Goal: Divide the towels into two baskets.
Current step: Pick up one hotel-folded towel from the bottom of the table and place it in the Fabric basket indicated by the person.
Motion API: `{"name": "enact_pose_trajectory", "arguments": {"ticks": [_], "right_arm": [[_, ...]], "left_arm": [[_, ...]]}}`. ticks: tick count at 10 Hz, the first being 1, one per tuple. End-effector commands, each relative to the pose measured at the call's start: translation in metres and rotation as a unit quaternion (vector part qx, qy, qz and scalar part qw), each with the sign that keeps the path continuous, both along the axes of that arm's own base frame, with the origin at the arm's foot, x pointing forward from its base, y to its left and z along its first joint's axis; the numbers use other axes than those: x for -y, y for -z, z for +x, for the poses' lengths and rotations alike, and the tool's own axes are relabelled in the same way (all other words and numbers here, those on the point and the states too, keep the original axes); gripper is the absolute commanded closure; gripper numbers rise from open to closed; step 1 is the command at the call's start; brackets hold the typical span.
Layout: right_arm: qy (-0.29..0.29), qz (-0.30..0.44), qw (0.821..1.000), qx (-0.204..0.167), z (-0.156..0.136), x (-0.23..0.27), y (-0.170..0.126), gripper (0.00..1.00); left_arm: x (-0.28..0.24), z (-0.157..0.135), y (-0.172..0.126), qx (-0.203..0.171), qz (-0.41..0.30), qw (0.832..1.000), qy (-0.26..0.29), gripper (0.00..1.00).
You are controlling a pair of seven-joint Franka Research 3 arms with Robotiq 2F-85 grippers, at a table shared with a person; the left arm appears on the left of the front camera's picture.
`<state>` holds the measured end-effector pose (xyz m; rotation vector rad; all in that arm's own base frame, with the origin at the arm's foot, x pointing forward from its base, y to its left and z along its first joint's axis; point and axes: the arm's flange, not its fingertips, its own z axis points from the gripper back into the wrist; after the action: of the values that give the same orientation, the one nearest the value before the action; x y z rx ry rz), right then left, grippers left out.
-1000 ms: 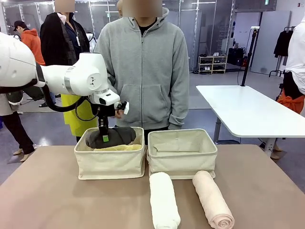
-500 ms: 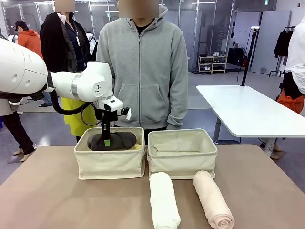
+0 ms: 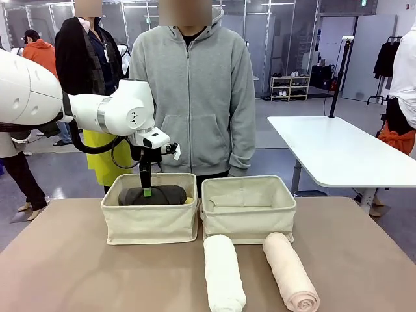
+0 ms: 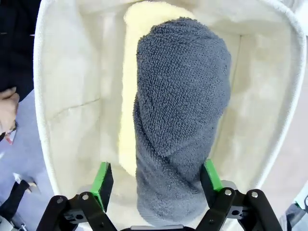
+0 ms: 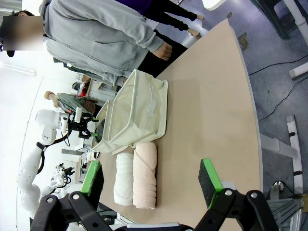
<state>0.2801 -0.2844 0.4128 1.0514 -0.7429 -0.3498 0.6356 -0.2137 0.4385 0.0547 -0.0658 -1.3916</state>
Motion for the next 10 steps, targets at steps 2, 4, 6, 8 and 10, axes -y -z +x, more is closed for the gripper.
{"name": "enact_pose_trajectory", "arguments": {"ticks": [2, 4, 6, 8, 10], "right_arm": [[0.003, 0.001, 1.0, 0.005, -0.001, 0.0, -0.002, 0.0], [0.003, 0.001, 1.0, 0.005, -0.001, 0.0, -0.002, 0.0], [0.003, 0.001, 1.0, 0.005, -0.001, 0.0, -0.002, 0.0], [0.003, 0.001, 1.0, 0.005, -0.001, 0.0, -0.002, 0.0], [0.003, 0.001, 1.0, 0.005, -0.001, 0.0, -0.002, 0.0]], "left_arm": [[-0.002, 0.003, 0.004, -0.001, 0.001, 1.0, -0.001, 0.08], [-0.002, 0.003, 0.004, -0.001, 0.001, 1.0, -0.001, 0.08], [-0.002, 0.003, 0.004, -0.001, 0.001, 1.0, -0.001, 0.08], [-0.002, 0.003, 0.004, -0.001, 0.001, 1.0, -0.001, 0.08], [-0.003, 0.0, -0.025, 0.001, -0.013, 0.999, -0.04, 0.08]]}}
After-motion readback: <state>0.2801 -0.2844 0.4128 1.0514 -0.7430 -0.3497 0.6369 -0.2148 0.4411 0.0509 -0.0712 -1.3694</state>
